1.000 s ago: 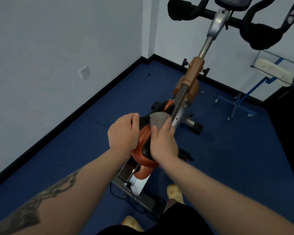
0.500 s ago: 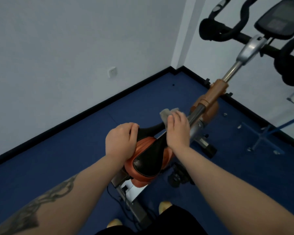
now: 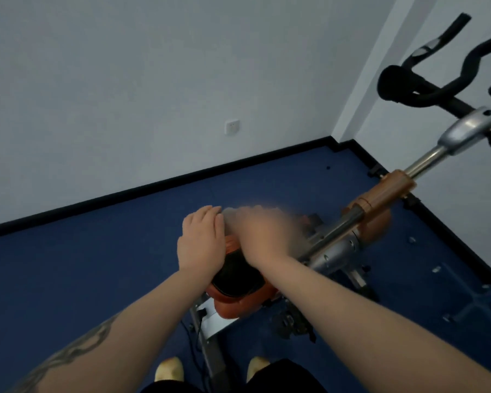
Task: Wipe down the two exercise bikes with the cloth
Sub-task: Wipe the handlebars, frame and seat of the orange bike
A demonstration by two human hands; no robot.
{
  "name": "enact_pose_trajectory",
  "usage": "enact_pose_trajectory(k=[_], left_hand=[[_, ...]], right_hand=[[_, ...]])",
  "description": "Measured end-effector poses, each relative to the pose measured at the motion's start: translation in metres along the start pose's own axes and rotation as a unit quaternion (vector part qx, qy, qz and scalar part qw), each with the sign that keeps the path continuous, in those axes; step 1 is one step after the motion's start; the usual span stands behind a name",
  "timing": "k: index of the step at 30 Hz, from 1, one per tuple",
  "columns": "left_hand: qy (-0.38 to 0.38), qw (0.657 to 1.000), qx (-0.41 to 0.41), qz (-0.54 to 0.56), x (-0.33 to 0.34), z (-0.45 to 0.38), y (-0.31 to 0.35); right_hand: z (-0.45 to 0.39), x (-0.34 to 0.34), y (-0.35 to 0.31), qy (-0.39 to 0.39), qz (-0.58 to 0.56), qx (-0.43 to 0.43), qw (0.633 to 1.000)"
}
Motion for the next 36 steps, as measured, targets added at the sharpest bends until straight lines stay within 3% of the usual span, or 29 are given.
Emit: enact_pose_trajectory(k=[2,4,6,8,10,13,15,18,21,24,26,28,30,33,34,36], left_hand=[[0.002,1.000,-0.007,0.008,0.000,0.013,-0.002],[0.008,1.000,-0.014,0.025,0.000,0.027,-0.005],[0.010,0.998,-0.018,0.064,0.002,0.036,-0.007],[0.004,0.993,-0.018,0.114,0.003,0.038,-0.007],[-0.016,0.986,-0.006,0.163,0.003,0.040,-0.007],[-0.067,0.983,0.014,0.171,0.006,0.047,-0.011],[-0.081,0.979,-0.025,0.185,0.011,0.053,-0.018],[-0.091,0.947,-0.140,0.274,0.022,0.066,-0.032],[-0.102,0.921,-0.154,0.343,0.032,0.069,-0.032],[-0.094,0.921,-0.165,0.340,0.033,0.068,-0.035],[-0.099,0.929,-0.154,0.321,0.031,0.066,-0.035],[-0.104,0.936,-0.117,0.317,0.032,0.061,-0.032],[-0.117,0.930,-0.109,0.330,0.034,0.060,-0.031],[-0.135,0.919,-0.145,0.340,0.038,0.062,-0.037],[-0.131,0.920,-0.148,0.338,0.038,0.063,-0.038],[-0.115,0.928,-0.134,0.328,0.034,0.063,-0.035]], right_hand=[[-0.001,-0.002,-0.013,-0.023,-0.040,-0.110,0.993],[-0.014,-0.006,0.005,-0.094,-0.046,-0.145,0.984],[-0.026,-0.006,0.039,-0.137,-0.009,-0.096,0.986],[-0.034,-0.006,0.051,-0.115,0.061,-0.023,0.991],[-0.032,0.008,0.024,-0.101,0.088,-0.047,0.990],[-0.024,0.018,-0.011,-0.100,-0.012,-0.111,0.989],[-0.030,0.019,-0.007,-0.156,-0.052,-0.140,0.976],[-0.047,0.026,0.013,-0.273,-0.027,-0.085,0.958],[-0.050,0.035,-0.006,-0.278,-0.025,-0.070,0.958],[-0.031,0.037,-0.048,-0.229,-0.099,-0.162,0.955],[-0.012,0.031,-0.073,-0.218,-0.094,-0.312,0.920],[-0.006,0.030,-0.082,-0.260,-0.110,-0.396,0.874],[-0.018,0.037,-0.083,-0.328,-0.143,-0.364,0.860],[-0.045,0.050,-0.089,-0.341,-0.117,-0.246,0.900],[-0.045,0.055,-0.094,-0.339,-0.084,-0.237,0.907],[-0.028,0.059,-0.109,-0.318,-0.013,-0.323,0.891]])
Point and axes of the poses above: each hand's wrist, its own z-axis away from the middle knuckle, its own x-axis out of the palm, y = z × x, the point moved 8 cm from there along -z, towards the middle knuckle, and after that the axes turned 9 degrees about -z, right-handed, at the moved point
